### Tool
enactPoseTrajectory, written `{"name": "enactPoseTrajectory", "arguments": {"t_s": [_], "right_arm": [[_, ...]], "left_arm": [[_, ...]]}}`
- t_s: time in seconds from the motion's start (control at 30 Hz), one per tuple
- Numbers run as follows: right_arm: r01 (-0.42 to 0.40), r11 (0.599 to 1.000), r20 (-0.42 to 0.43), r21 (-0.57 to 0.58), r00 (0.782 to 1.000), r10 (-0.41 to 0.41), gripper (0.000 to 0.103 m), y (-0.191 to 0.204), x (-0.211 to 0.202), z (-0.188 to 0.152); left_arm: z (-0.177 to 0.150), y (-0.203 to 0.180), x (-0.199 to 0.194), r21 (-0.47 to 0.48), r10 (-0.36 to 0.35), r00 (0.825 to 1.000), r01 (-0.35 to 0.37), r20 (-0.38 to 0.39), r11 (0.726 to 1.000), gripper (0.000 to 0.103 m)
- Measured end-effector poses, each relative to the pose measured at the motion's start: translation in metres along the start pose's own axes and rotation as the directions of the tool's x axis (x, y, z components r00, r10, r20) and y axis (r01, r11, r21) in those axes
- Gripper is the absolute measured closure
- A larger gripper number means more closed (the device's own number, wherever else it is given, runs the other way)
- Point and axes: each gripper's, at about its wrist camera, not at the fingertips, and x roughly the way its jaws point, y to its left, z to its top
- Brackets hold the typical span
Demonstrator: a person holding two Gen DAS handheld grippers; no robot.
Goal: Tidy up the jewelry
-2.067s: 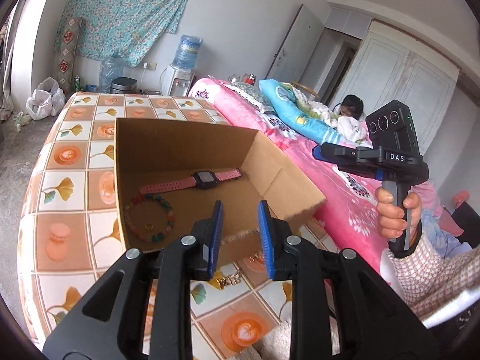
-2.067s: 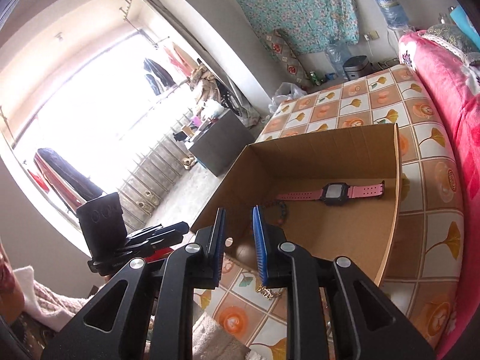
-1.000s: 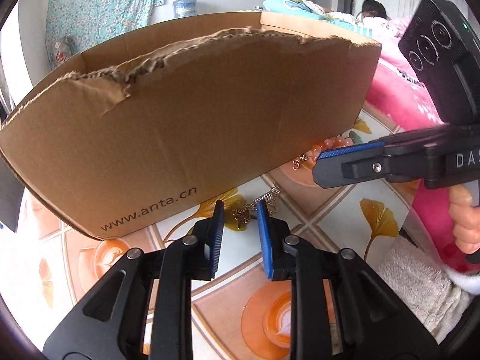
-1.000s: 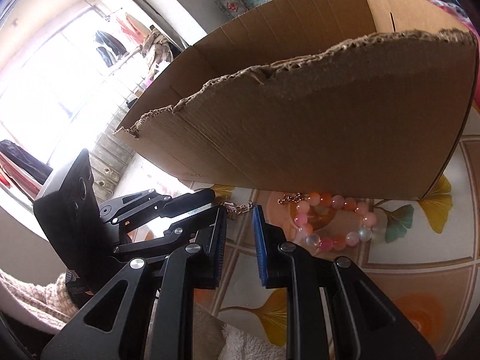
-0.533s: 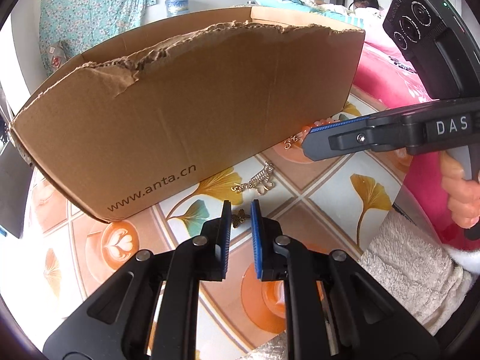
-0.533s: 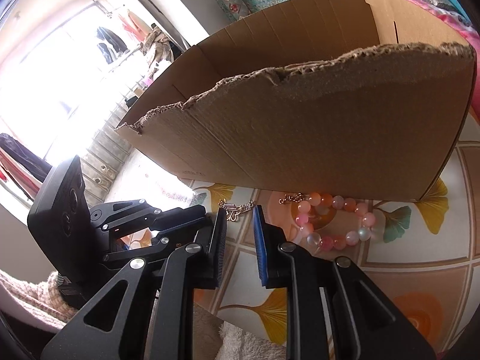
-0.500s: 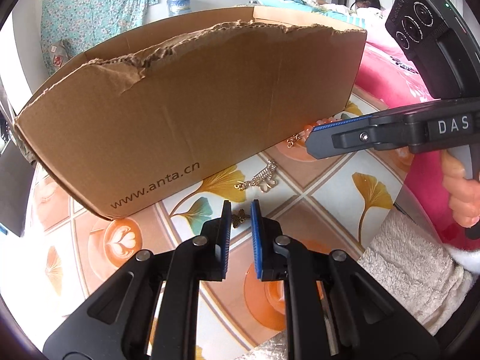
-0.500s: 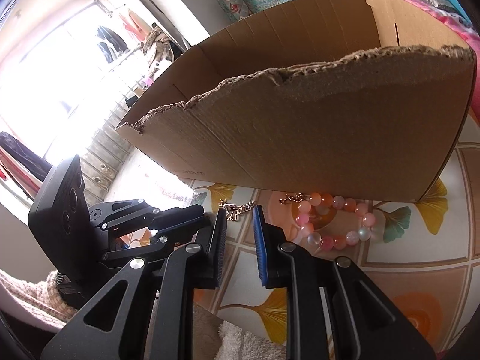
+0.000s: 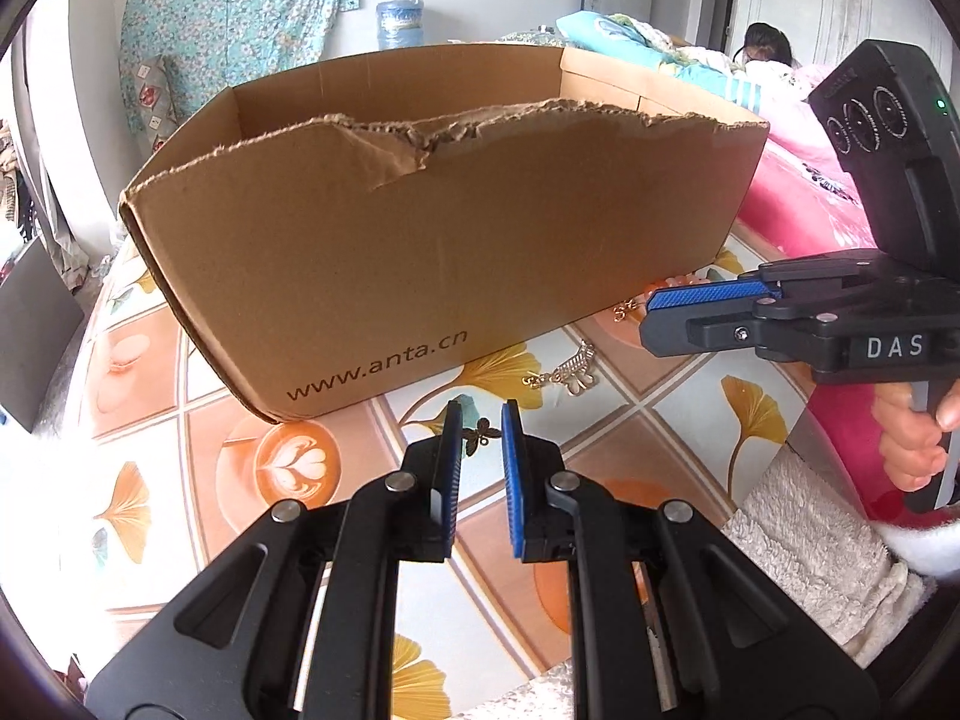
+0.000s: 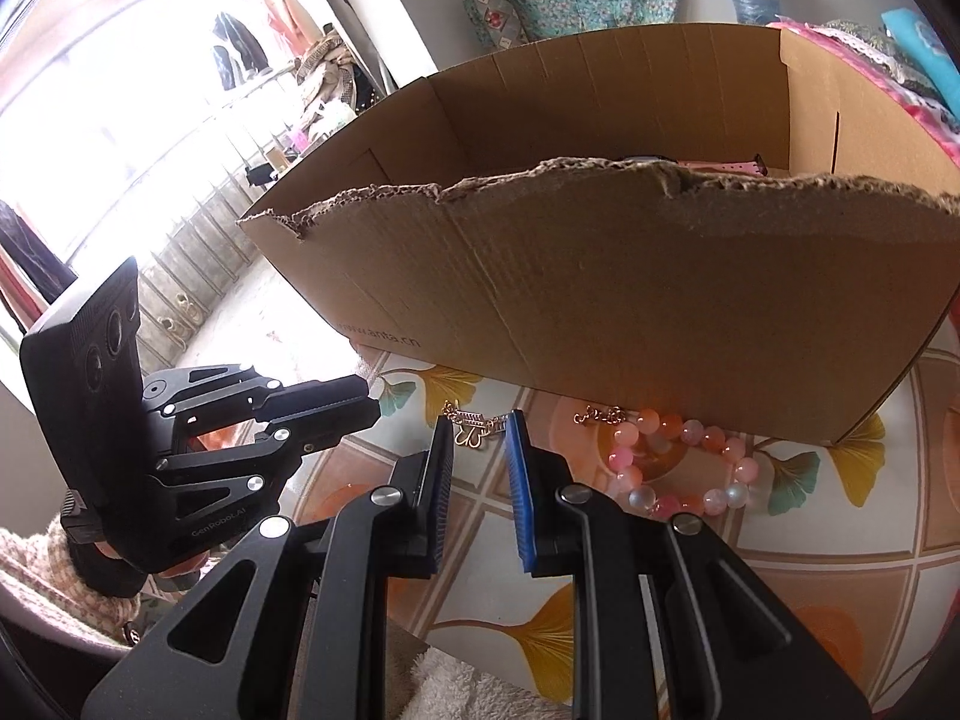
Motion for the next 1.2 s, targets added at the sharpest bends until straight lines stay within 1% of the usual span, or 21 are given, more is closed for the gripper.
{"name": "enactPoseTrajectory", "arguments": {"t_s": [0.2, 0.37, 0.43, 0.53, 0.73, 0.8, 0.87, 1.0, 1.07, 1.1, 1.2], "right_arm": [[0.046, 0.998, -0.036, -0.051, 0.998, -0.048, 0.084, 0.01, 0.009, -0.003], [0.076, 0.988, -0.051, -0.134, 0.995, -0.083, 0.084, 0.026, 0.019, 0.004], [0.087, 0.979, -0.052, -0.182, 0.994, -0.098, 0.084, 0.034, 0.025, 0.008], [0.083, 0.966, -0.066, -0.243, 0.993, -0.101, 0.084, 0.043, 0.033, 0.014], [0.096, 0.924, -0.109, -0.37, 0.983, -0.145, 0.084, 0.056, 0.053, 0.019], [0.097, 0.913, -0.11, -0.395, 0.982, -0.152, 0.084, 0.06, 0.055, 0.02], [0.103, 0.906, -0.116, -0.411, 0.98, -0.164, 0.085, 0.062, 0.052, 0.026], [0.094, 0.902, -0.129, -0.422, 0.978, -0.162, 0.096, 0.065, 0.047, 0.021], [0.093, 0.903, -0.127, -0.42, 0.979, -0.16, 0.098, 0.067, 0.048, 0.02], [0.095, 0.906, -0.118, -0.413, 0.98, -0.157, 0.099, 0.067, 0.046, 0.021], [0.08, 0.937, -0.092, -0.341, 0.989, -0.118, 0.1, 0.058, 0.038, 0.026]], "left_arm": [[-0.002, 0.007, 0.001, -0.034, -0.003, 1.0, 0.003, -0.003, 0.999, 0.091], [-0.002, 0.007, 0.003, -0.037, -0.012, 1.0, 0.011, -0.008, 0.999, 0.091], [-0.003, 0.008, 0.003, -0.036, -0.014, 1.0, 0.014, -0.005, 0.999, 0.091], [-0.005, 0.012, 0.001, -0.039, -0.018, 1.0, 0.017, -0.002, 0.999, 0.091], [-0.006, 0.015, 0.0, -0.05, -0.024, 1.0, 0.025, 0.005, 0.998, 0.091], [-0.007, 0.015, -0.001, -0.048, -0.024, 1.0, 0.024, 0.005, 0.999, 0.091], [-0.007, 0.016, -0.001, -0.048, -0.025, 1.0, 0.026, 0.006, 0.999, 0.091], [-0.008, 0.017, -0.001, -0.054, -0.028, 1.0, 0.029, 0.01, 0.998, 0.091], [-0.008, 0.017, -0.001, -0.056, -0.031, 0.999, 0.031, 0.012, 0.998, 0.091], [-0.008, 0.017, -0.001, -0.055, -0.031, 0.999, 0.032, 0.013, 0.998, 0.091], [-0.008, 0.018, 0.0, -0.056, -0.032, 0.999, 0.032, 0.013, 0.998, 0.091]]}}
